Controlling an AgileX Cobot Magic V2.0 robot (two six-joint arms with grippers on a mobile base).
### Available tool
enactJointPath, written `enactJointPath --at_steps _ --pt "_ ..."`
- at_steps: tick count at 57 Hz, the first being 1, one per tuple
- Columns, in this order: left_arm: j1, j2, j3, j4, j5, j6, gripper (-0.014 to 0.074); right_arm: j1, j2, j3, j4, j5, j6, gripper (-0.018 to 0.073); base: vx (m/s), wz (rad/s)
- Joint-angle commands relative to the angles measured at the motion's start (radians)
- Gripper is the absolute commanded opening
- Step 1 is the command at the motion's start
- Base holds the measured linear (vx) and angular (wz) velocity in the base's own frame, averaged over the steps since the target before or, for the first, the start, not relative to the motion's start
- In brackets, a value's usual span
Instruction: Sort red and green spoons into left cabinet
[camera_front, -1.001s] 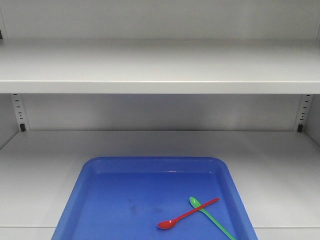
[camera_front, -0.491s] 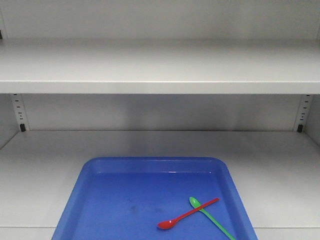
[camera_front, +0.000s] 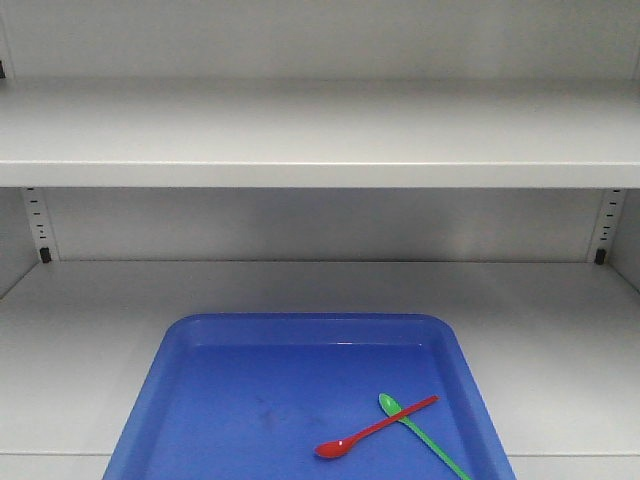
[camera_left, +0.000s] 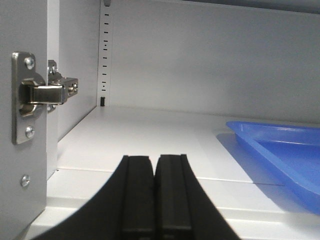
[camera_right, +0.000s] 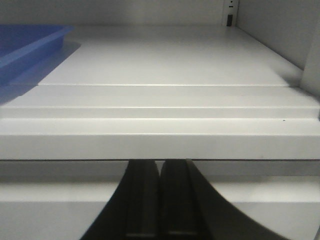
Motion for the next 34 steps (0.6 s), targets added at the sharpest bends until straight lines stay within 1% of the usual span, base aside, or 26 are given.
enactJointPath --at_steps 1,34 --pt "0.003 -0.019 -0.003 -0.009 -0.081 -0.007 -0.0008 -0.002 -0.014 0.009 -0.003 -0.074 -0.006 -0.0006 0.00 0.00" --pt "0.003 -0.019 -0.003 -0.009 -0.081 -0.007 -0.0008 -0.002 -0.014 0.009 -0.003 -0.074 -0.006 -0.0006 0.00 0.00"
